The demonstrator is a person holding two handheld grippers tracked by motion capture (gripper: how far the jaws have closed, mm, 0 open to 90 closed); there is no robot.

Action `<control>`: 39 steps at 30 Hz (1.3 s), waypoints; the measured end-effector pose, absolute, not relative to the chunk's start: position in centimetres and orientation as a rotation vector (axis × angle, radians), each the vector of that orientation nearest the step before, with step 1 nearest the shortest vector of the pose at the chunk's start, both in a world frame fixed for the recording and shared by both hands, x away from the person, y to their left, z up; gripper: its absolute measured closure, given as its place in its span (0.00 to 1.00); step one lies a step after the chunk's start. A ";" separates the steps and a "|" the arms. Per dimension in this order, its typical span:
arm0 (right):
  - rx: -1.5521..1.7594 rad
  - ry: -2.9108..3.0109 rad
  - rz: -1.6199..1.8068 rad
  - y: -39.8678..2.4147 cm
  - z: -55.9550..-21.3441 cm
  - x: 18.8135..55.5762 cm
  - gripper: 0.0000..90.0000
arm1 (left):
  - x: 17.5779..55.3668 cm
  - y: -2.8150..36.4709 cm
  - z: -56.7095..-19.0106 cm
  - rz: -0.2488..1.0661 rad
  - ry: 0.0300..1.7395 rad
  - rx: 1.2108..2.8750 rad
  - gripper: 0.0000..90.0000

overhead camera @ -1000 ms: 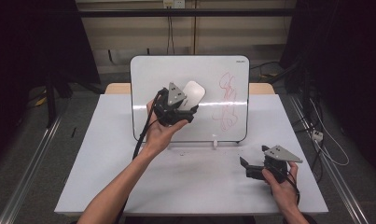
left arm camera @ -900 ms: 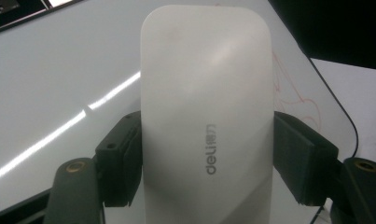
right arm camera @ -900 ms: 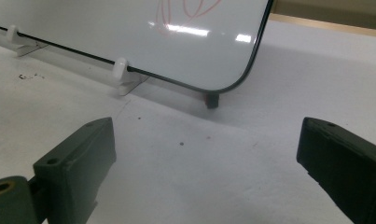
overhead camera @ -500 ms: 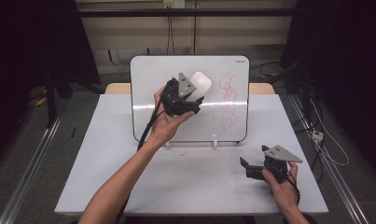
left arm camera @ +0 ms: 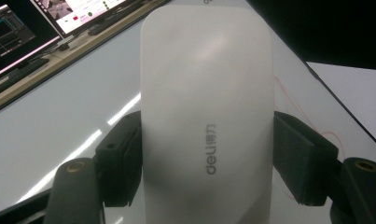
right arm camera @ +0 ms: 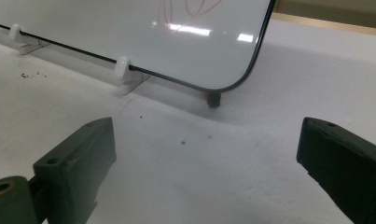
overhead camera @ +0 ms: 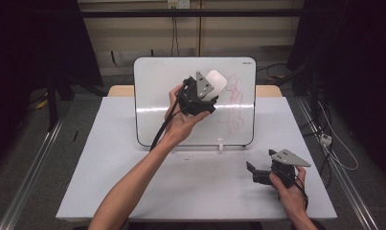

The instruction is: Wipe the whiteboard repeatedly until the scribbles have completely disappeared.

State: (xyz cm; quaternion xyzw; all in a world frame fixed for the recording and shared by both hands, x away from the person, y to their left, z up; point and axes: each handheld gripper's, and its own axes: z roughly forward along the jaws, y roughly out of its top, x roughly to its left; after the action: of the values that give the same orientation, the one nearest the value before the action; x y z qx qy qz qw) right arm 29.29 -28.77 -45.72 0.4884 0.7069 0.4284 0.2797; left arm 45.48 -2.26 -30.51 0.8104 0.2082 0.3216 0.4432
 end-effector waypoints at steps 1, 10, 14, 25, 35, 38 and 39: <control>1.310 1.896 1.149 -28.8 -45.7 29.3 0.05 | 45.6 -2.4 -30.4 0.799 0.514 2.012 0.34; 1.305 1.902 1.144 -28.8 -45.8 29.3 0.05 | 46.6 -3.8 -30.5 0.818 0.531 1.998 0.34; 1.307 1.901 1.147 -28.8 -45.8 29.3 0.05 | 47.1 -4.6 -30.8 0.828 0.542 1.992 0.34; 1.309 1.900 1.149 -29.0 -45.8 29.3 0.05 | 47.6 -6.3 -30.9 0.858 0.513 1.978 0.34; 1.320 1.902 1.154 -29.1 -45.9 29.4 0.05 | 48.2 -7.6 -30.9 0.875 0.518 1.984 0.34; 1.316 1.902 1.153 -29.0 -45.9 29.3 0.05 | 48.6 -8.1 -31.1 0.895 0.518 2.012 0.34; 1.316 1.902 1.150 -29.0 -45.9 29.3 0.05 | 48.8 -8.2 -31.2 0.880 0.531 2.007 0.34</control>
State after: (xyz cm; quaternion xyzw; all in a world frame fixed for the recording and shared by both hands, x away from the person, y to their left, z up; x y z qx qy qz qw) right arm 29.31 -28.99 -45.89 0.4896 0.7079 0.4281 0.2755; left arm 48.80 -8.16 -31.22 0.8041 0.2126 0.3524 0.4290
